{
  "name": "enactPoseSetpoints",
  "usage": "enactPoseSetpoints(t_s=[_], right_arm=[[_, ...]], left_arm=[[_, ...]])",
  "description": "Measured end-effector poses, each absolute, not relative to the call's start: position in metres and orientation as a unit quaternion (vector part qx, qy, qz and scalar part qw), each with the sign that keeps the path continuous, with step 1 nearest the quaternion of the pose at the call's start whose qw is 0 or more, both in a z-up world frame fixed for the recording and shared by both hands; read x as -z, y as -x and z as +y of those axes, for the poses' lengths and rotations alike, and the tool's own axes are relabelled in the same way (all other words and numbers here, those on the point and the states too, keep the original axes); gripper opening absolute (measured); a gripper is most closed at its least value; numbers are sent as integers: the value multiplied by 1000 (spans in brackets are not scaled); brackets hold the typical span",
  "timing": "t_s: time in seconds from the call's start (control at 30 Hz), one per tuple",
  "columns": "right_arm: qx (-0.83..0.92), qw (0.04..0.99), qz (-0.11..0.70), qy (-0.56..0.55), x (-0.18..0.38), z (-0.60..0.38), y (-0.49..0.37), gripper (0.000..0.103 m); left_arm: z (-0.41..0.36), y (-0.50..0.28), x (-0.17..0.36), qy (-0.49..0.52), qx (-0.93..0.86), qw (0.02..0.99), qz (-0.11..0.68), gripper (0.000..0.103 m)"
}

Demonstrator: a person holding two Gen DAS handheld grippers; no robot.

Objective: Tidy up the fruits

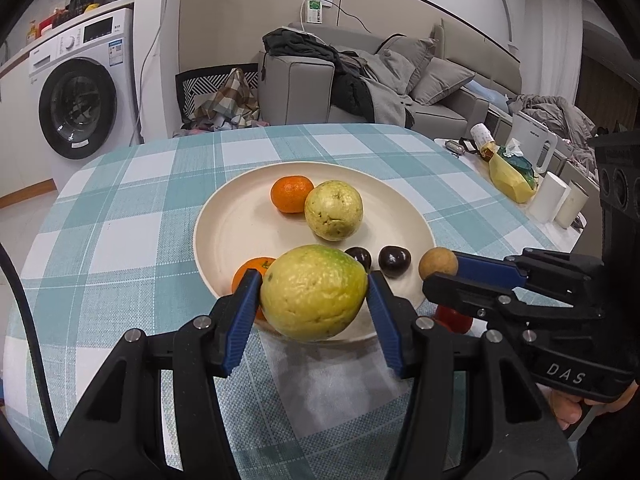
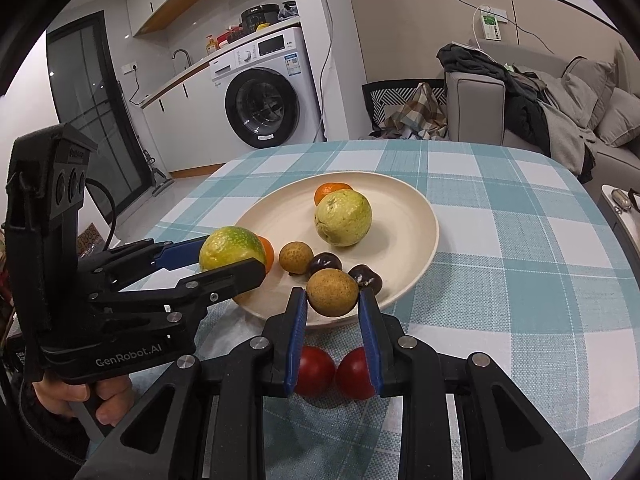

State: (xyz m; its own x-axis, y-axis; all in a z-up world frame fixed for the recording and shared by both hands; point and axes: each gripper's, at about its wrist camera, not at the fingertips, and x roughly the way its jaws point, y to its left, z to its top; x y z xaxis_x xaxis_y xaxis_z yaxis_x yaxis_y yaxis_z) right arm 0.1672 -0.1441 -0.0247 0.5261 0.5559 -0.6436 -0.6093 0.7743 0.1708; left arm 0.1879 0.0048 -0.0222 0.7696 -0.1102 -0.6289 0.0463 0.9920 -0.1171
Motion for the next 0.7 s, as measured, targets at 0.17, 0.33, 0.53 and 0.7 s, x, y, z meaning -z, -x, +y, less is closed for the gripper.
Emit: enactPoseSetpoints(t_s=[0.17,0.33,0.53,0.7], right_arm=[[-333,872,359,33,26,-145,-174,27],[-332,870,363,29,28,-145,-179,27],[-331,868,368,33,31,-144,-181,27],[-329,868,369,33,31,-143,-184,27]], left_arm=[[-1,-192,23,37,41,941,334,51],[-7,-193,25,25,42,941,334,51],[-10,-193,25,22,42,941,335,51],[-14,-195,27,15,45,938,342,51]])
